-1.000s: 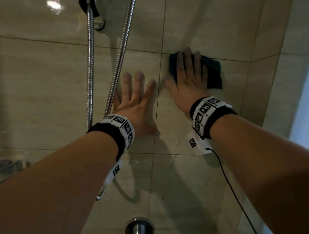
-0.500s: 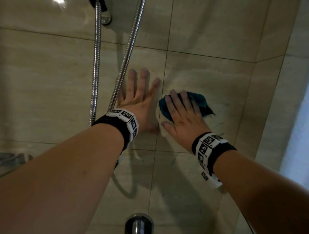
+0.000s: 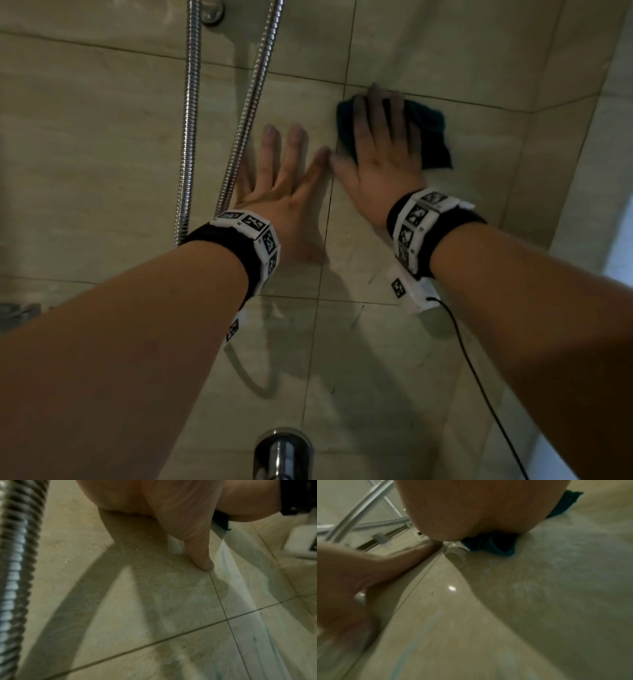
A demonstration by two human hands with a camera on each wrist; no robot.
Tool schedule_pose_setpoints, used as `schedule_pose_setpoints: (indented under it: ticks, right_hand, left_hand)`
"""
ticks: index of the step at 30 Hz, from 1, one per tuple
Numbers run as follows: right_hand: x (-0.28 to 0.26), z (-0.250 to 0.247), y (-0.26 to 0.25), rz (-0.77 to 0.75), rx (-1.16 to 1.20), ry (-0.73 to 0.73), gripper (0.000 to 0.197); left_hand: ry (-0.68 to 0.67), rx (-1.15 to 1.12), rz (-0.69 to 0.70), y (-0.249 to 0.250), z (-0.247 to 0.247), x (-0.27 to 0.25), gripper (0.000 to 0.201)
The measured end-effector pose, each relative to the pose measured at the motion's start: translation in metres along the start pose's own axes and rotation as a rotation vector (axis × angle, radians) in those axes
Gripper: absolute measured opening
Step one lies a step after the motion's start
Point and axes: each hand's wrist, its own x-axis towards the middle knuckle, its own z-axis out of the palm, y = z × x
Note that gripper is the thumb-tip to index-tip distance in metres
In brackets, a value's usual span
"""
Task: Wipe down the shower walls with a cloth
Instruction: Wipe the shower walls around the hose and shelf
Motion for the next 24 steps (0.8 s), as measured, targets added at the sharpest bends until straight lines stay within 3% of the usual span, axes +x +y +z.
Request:
schedule_pose_setpoints:
  ticks: [3, 6, 10, 14, 24]
  right_hand:
    - [-0.038, 0.020, -0.005, -0.099, -0.055, 0.003, 0.081]
    - [-0.071, 0.033, -0.006, -0.152, -0.072, -0.098, 0.084]
    - [-0.078, 0.034, -0.001, -0.157, -0.052, -0.124, 0.082]
    - [-0.065, 0.026, 0.007, -0.101, -0.025, -0.154, 0.080]
    - [0.033, -0.021, 0.010, 0.087, 0.030, -0.013, 0.083]
  left_hand:
    - [0.007, -0.010, 0.001, 0.000, 0.001, 0.000, 0.162]
    - [-0.015, -0.019, -0.004, 0.001, -0.001, -0.001, 0.150]
    - [-0.035, -0.017, 0.000, 0.002, -0.006, -0.003, 0.150]
    - [-0.048, -0.018, 0.007, 0.002, -0.008, -0.004, 0.154]
    - [-0.062, -0.014, 0.015, 0.000, -0.008, -0.003, 0.160]
